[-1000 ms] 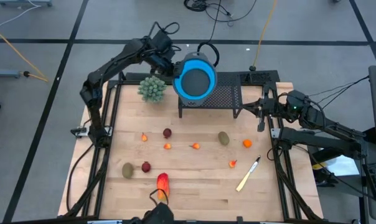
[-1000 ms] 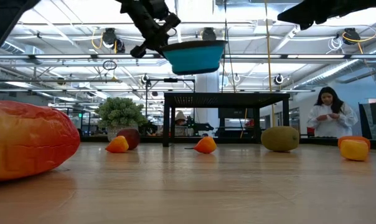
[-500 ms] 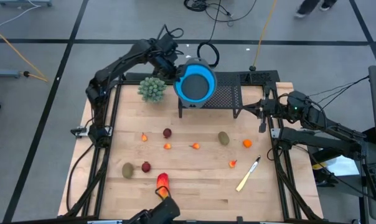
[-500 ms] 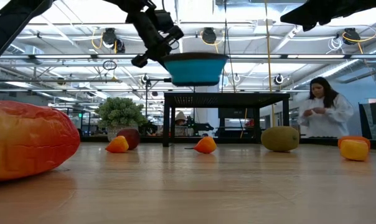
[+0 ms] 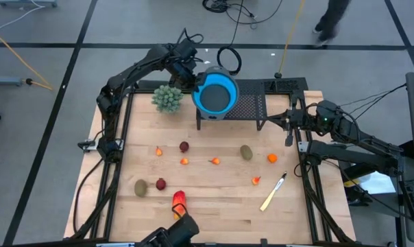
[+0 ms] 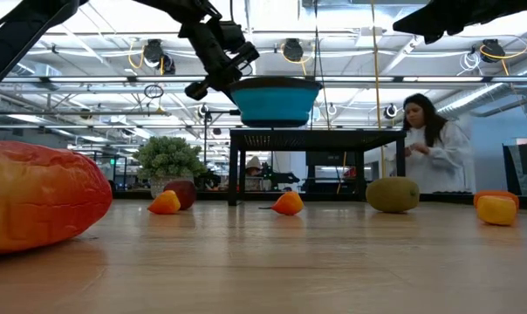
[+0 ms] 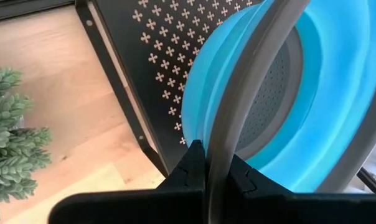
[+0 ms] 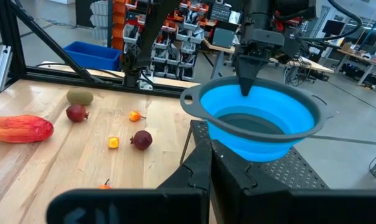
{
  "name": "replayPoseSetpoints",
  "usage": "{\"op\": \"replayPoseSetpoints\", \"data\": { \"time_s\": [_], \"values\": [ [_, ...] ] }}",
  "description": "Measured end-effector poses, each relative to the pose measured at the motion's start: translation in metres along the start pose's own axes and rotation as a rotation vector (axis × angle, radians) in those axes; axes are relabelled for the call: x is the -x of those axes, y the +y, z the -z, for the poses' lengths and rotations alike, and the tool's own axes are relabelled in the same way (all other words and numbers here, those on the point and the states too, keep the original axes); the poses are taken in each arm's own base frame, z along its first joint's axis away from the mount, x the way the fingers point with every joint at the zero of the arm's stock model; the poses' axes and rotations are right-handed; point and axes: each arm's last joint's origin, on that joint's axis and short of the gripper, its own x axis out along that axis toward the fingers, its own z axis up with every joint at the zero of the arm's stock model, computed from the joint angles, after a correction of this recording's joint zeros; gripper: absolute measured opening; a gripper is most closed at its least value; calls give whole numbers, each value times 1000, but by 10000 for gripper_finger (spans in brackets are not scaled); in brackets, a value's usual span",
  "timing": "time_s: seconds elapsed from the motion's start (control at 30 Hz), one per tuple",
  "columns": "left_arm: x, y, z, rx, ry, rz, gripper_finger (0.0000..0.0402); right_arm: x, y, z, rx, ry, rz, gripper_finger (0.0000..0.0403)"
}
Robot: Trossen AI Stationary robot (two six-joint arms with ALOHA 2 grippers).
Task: Pick & Place Fruit
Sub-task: Put the blue strainer bowl on the shelf
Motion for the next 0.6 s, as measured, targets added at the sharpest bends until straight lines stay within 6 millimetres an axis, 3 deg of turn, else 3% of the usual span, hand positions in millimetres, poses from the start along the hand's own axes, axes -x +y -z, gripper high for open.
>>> {"op": "replayPoseSetpoints", "data": {
  "time_s": [0.6],
  "values": [
    [-1, -2, -1, 1, -27, -7, 2, 0, 0, -1, 1, -5, 2, 0]
  ]
}}
